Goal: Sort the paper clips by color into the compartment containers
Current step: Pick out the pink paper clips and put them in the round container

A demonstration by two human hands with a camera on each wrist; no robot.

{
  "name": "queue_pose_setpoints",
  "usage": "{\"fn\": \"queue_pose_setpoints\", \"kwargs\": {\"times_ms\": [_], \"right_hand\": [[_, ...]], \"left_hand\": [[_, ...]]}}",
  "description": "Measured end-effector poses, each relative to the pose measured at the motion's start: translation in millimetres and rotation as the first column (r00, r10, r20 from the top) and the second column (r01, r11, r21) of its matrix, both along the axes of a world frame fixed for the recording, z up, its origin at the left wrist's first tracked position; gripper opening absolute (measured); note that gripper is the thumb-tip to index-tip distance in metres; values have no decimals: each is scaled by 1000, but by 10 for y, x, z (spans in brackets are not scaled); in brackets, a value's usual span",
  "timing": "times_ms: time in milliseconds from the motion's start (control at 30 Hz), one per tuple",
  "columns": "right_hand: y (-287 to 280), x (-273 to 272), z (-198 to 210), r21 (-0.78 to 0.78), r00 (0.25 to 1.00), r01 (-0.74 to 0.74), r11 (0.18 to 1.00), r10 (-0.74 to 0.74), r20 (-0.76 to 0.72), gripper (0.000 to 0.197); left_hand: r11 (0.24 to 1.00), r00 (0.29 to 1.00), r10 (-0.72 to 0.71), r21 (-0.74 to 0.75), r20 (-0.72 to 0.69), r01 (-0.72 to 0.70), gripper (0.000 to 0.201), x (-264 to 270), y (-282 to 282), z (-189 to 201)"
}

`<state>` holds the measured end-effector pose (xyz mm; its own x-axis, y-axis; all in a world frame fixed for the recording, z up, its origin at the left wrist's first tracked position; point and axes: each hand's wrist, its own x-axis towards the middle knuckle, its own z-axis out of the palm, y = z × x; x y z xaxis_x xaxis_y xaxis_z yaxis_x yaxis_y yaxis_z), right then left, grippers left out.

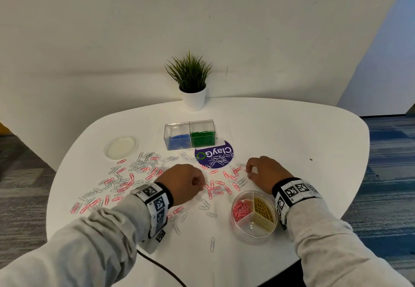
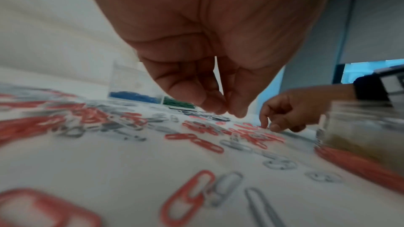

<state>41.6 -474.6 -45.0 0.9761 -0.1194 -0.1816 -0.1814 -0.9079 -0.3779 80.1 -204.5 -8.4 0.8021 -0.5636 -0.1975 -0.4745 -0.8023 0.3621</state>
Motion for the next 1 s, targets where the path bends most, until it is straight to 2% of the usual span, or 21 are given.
{"fn": "queue_pose_setpoints", "kwargs": {"times_ms": [200, 333, 467, 533, 600, 633, 700, 800, 900, 933, 1000], "right_hand": [[24, 3, 14, 15, 998, 62, 998, -62, -20, 10], [36, 15, 13, 19, 997, 63, 998, -62, -50, 2], [88, 31, 76, -15, 996, 15, 1000, -17, -91, 15], [95, 25, 130, 55, 997, 37, 998, -33, -65, 15], [89, 14, 156, 132, 998, 56, 990, -54, -14, 11], [86, 10, 158, 152, 998, 54, 987, -55, 2, 7], [89, 25, 150, 170, 999, 39, 985, -42, 14, 9], [116, 87, 142, 181, 1000, 2, 984, -2, -1, 17], [143, 123, 127, 154, 999, -52, 987, 53, -1, 22], [145, 123, 121, 140, 998, -60, 988, 59, 13, 21], [146, 121, 111, 91, 997, -79, 993, 77, 25, 17]], "left_hand": [[983, 982, -161, 108, 98, 151, 19, -104, -199, -104], [952, 950, -276, 178, 143, 249, 22, -124, -160, -175], [930, 925, -339, 212, 175, 301, 19, -131, -131, -150], [962, 953, -259, 131, 160, 240, 14, -122, -124, -92], [997, 995, -70, -33, 77, 73, 5, -71, -106, -42], [990, 999, 34, -134, -2, -34, 3, -37, -91, -23], [918, 965, 187, -317, -184, -239, 15, 12, -73, 6], [831, 907, 256, -404, -334, -383, 29, 62, -85, 31], [797, 864, 276, -403, -422, -451, 28, 91, -146, 25], [829, 884, 275, -373, -377, -417, 25, 99, -162, 16], [960, 976, 176, -197, -127, -199, 17, 109, -183, -4]]}}
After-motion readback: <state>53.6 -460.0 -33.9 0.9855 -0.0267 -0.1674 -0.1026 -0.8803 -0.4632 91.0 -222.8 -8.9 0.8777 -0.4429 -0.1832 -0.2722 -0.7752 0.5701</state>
